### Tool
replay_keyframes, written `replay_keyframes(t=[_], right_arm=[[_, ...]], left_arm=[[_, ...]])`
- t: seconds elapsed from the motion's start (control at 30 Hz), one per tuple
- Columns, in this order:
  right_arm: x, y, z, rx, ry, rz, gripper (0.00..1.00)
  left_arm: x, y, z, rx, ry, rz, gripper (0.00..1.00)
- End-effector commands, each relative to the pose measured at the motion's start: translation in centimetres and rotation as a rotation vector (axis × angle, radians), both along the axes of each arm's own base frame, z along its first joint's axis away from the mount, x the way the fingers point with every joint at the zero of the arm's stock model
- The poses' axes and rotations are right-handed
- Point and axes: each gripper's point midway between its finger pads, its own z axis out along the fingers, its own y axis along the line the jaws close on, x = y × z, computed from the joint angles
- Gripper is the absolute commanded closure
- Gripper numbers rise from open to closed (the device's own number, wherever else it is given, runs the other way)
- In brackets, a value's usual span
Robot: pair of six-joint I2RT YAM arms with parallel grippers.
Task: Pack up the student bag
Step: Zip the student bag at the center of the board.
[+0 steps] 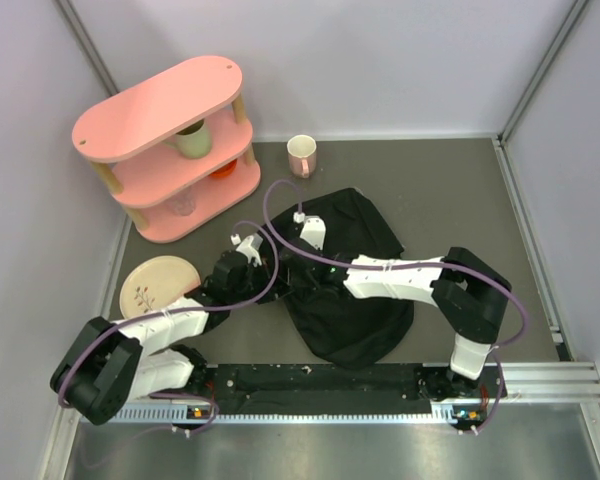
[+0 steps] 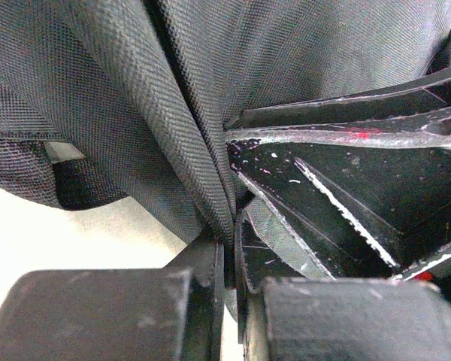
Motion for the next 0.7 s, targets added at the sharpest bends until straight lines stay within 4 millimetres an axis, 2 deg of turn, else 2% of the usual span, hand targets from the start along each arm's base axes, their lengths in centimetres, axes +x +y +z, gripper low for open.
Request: replay_keyframes(t=[0.0, 0.17, 0.47, 0.63, 0.67], right_arm=[[-2.4, -8.0, -6.5, -0.438, 0.096, -0.031, 0.69], [-2.3, -7.8, -6.6, -0.47, 0.075, -0.027, 0.72], [-2.1, -8.0, -6.6, -0.502, 0.065, -0.036, 0.99], [-2.2, -7.9, -5.8, -0.445, 0.061, -0.065, 1.0], [-2.0, -7.2, -4.8, -0.387, 0.043, -0.068, 1.0]], left_arm=[[0.9, -0.3, 2.7, -0.025, -0.133, -0.023, 1.0], [0.9, -0.2, 3.0, -0.023, -0.152, -0.027, 1.0], [0.9, 0.0, 3.5, -0.034, -0.168, -0.01, 1.0], [0.9, 0.1, 3.5, -0.031, -0.169, -0.005, 1.0], [0.9, 0.2, 3.5, -0.03, -0.168, -0.003, 1.0]])
